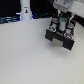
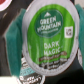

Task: Open the kcup holder, insert the kcup into the holder, and close the kcup holder

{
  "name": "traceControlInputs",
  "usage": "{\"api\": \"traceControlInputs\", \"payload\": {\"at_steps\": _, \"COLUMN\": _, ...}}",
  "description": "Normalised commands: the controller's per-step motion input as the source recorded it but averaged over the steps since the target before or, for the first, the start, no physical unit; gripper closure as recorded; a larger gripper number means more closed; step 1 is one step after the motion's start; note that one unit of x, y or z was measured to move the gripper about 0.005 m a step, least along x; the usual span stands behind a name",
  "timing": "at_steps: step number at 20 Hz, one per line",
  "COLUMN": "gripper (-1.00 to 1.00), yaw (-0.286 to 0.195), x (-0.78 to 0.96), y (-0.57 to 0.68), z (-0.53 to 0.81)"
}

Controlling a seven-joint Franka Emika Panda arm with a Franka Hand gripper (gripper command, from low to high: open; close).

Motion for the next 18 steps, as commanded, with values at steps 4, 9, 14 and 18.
{"api": "traceControlInputs", "payload": {"at_steps": 4, "gripper": 1.00, "yaw": 0.001, "x": 0.00, "y": 0.04, "z": 0.05}}
{"api": "traceControlInputs", "payload": {"at_steps": 9, "gripper": 1.00, "yaw": 0.001, "x": -0.19, "y": 0.01, "z": 0.23}}
{"api": "traceControlInputs", "payload": {"at_steps": 14, "gripper": 1.00, "yaw": 0.005, "x": -0.13, "y": 0.01, "z": 0.05}}
{"api": "traceControlInputs", "payload": {"at_steps": 18, "gripper": 1.00, "yaw": 0.008, "x": -0.05, "y": -0.01, "z": -0.13}}
